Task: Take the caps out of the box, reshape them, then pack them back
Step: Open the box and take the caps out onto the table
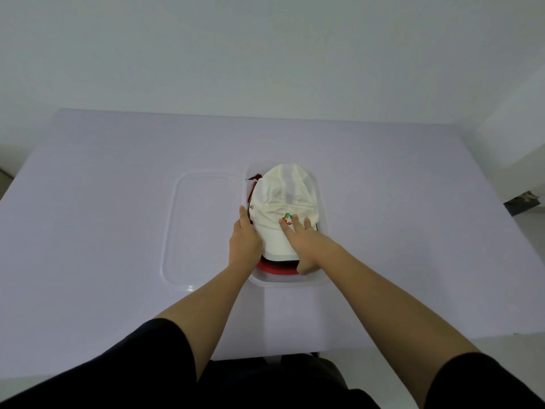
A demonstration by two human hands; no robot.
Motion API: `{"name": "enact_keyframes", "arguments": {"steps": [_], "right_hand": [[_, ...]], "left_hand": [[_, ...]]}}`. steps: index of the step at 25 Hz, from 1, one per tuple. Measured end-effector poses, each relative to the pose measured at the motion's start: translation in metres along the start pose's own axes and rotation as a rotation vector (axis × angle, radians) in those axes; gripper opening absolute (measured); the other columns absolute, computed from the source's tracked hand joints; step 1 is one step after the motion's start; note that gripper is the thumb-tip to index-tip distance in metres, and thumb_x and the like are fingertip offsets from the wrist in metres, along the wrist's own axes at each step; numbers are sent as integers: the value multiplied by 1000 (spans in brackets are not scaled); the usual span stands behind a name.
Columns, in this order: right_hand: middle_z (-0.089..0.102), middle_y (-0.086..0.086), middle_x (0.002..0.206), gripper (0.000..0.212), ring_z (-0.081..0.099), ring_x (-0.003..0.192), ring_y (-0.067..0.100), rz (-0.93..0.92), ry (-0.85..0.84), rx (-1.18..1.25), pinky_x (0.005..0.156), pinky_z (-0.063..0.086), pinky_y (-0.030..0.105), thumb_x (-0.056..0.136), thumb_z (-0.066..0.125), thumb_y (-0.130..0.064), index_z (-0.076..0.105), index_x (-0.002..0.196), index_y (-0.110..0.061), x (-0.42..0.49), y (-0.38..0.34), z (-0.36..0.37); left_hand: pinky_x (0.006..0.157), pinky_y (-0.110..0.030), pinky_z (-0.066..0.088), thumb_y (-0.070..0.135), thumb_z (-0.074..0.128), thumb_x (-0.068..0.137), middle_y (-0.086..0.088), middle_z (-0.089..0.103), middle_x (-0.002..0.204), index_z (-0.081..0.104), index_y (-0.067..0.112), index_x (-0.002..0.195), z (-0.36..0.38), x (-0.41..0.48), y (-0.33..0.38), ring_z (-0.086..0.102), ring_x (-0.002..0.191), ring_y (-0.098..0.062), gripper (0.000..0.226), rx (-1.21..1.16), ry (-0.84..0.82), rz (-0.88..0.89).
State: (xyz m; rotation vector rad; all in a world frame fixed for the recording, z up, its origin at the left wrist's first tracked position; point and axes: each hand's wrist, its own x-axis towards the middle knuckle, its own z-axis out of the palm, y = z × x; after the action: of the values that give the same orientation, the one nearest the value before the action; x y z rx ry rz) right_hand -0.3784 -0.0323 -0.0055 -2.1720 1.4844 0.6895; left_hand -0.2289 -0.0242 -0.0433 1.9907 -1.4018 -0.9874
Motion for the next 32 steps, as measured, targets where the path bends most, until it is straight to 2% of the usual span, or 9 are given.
{"name": "enact_keyframes", "arguments": {"steps": [4,8,10,13,17,20,24,27,32], "right_hand": [[-10,8,160,87,-3,146,37,-39,237,126,108,36,46,85,48,-2,-7,150,-17,-12,9,24],[15,9,157,78,21,143,38,-83,755,443,100,47,43,75,36,16,22,148,-8,-23,10,56],[28,10,152,80,33,138,34,-86,1000,545,104,42,28,69,42,19,33,144,-7,-25,17,54],[31,13,148,78,25,142,13,-94,1217,643,111,23,11,72,50,21,31,142,-8,-29,34,33],[27,16,148,74,15,144,1,-112,1346,709,114,19,15,70,39,22,30,140,1,-30,72,13],[25,13,153,75,20,144,16,-37,1278,662,116,21,23,73,39,22,30,143,-3,-19,117,20],[23,7,156,78,32,139,32,163,908,570,105,39,43,78,41,21,28,147,-13,-1,174,43],[9,4,160,84,17,144,33,155,582,332,101,42,44,79,38,22,18,149,-21,17,207,53],[-4,6,160,86,2,146,37,47,414,179,108,34,48,81,38,21,6,150,-19,60,231,38]], "left_hand": [[88,-45,43,14,30,98,-23,58,116,16,15,150,-5,0,1,55,106,-40,54,-60,17,-20],[91,-48,46,14,28,98,-25,59,118,18,13,149,-5,1,2,57,106,-41,52,-96,11,-109],[93,-48,46,15,28,98,-26,57,121,18,11,148,-6,0,5,56,108,-42,51,-86,-4,-115],[95,-48,42,15,28,99,-27,53,129,20,8,147,-5,-1,8,53,115,-43,49,-48,0,-94],[99,-48,40,17,29,100,-27,49,134,22,7,146,1,-1,8,49,120,-44,47,-3,21,-121],[99,-49,39,19,28,101,-28,50,133,24,7,146,4,0,8,49,120,-45,47,21,45,-144],[102,-48,38,26,27,103,-25,50,135,25,9,147,9,5,3,49,122,-43,47,52,64,-185],[102,-47,38,24,28,102,-23,54,133,26,8,146,12,7,-1,51,122,-41,46,72,78,-182],[102,-47,39,24,32,102,-23,57,130,27,7,145,13,10,1,53,119,-41,47,113,100,-195]]}}
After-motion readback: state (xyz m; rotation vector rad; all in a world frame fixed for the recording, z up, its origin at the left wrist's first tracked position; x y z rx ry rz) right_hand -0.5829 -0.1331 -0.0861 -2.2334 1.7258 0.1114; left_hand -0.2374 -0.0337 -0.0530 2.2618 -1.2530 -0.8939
